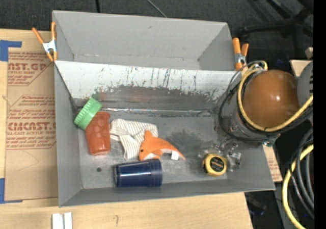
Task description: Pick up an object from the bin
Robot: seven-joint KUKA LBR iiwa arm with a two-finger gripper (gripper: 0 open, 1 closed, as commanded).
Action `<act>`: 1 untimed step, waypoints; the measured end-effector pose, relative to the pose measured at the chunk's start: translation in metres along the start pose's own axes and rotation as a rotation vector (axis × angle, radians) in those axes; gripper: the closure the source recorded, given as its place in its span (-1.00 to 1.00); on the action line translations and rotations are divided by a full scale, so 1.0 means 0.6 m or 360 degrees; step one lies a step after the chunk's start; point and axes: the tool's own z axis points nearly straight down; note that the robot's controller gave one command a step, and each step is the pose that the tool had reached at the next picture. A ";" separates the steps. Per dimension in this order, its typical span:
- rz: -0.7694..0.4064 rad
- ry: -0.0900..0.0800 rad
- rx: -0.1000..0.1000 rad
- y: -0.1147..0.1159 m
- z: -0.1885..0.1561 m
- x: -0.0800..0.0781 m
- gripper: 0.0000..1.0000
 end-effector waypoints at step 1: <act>0.0000 0.0002 -0.0006 0.002 -0.014 0.000 1.00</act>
Offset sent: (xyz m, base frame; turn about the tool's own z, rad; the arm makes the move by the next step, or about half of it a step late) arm 0.0000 -0.0001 0.0353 0.0000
